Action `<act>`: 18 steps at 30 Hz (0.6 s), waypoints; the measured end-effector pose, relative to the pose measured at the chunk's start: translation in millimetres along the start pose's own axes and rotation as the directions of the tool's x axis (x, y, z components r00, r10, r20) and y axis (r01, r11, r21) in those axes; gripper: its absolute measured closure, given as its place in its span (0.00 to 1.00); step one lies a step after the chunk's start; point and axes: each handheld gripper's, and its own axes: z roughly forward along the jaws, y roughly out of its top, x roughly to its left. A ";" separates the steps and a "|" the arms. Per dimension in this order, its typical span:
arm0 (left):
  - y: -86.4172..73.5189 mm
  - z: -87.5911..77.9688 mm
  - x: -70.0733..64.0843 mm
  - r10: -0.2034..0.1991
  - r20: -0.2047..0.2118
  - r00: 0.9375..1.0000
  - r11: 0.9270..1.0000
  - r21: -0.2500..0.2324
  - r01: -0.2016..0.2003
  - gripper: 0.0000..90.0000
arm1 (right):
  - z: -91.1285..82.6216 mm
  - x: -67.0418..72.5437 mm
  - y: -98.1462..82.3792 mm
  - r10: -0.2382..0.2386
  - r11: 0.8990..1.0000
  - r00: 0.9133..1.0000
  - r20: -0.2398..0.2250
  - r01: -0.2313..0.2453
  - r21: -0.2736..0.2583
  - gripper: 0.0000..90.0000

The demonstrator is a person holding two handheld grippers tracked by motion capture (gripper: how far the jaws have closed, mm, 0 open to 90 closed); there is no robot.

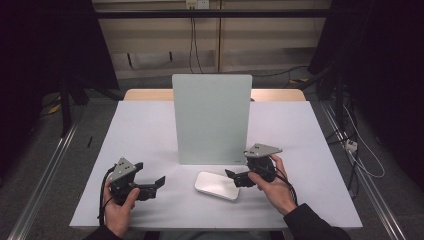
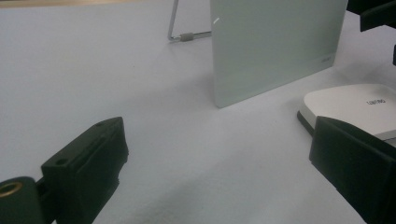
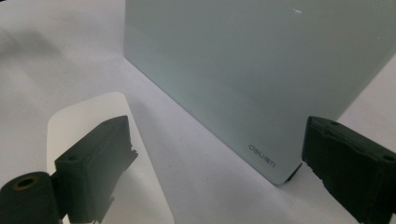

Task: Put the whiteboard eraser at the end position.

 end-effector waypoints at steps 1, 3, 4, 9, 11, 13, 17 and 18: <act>0.1 0.2 0.2 0.000 -0.001 1.000 1.000 0.000 0.000 0.05 | -1.4 -0.5 -1.2 -0.005 1.000 1.000 -0.001 0.005 -0.001 0.09; 0.2 0.2 0.0 0.001 -0.001 1.000 1.000 0.001 -0.001 0.05 | -4.1 -1.7 -3.5 0.002 1.000 1.000 0.007 -0.002 -0.016 0.09; 0.3 0.2 -0.2 0.002 -0.001 1.000 1.000 0.000 -0.002 0.05 | -5.4 -2.8 -4.6 0.004 1.000 1.000 0.008 -0.004 -0.018 0.09; 0.0 -1.2 0.7 -0.007 0.001 1.000 1.000 -0.004 0.007 0.05 | -10.2 -9.5 -10.8 0.031 0.999 0.999 0.038 -0.030 -0.028 0.09; -0.1 -1.3 0.7 -0.008 0.001 1.000 1.000 -0.006 0.008 0.05 | -12.8 -10.9 -13.5 0.035 0.999 0.999 0.041 -0.034 -0.024 0.09; -0.1 -1.2 0.4 -0.009 0.001 1.000 1.000 -0.004 0.009 0.05 | -15.7 -11.9 -16.3 0.043 0.999 0.998 0.035 -0.042 -0.026 0.09; 0.3 -1.0 -0.5 -0.002 -0.003 1.000 1.000 -0.005 0.002 0.05 | -21.7 -16.4 -22.2 0.064 0.997 0.996 0.056 -0.062 -0.035 0.09; 0.3 -1.0 -0.7 -0.003 -0.004 1.000 1.000 -0.005 0.003 0.05 | -23.3 -17.9 -23.5 0.066 0.997 0.996 0.063 -0.063 -0.038 0.09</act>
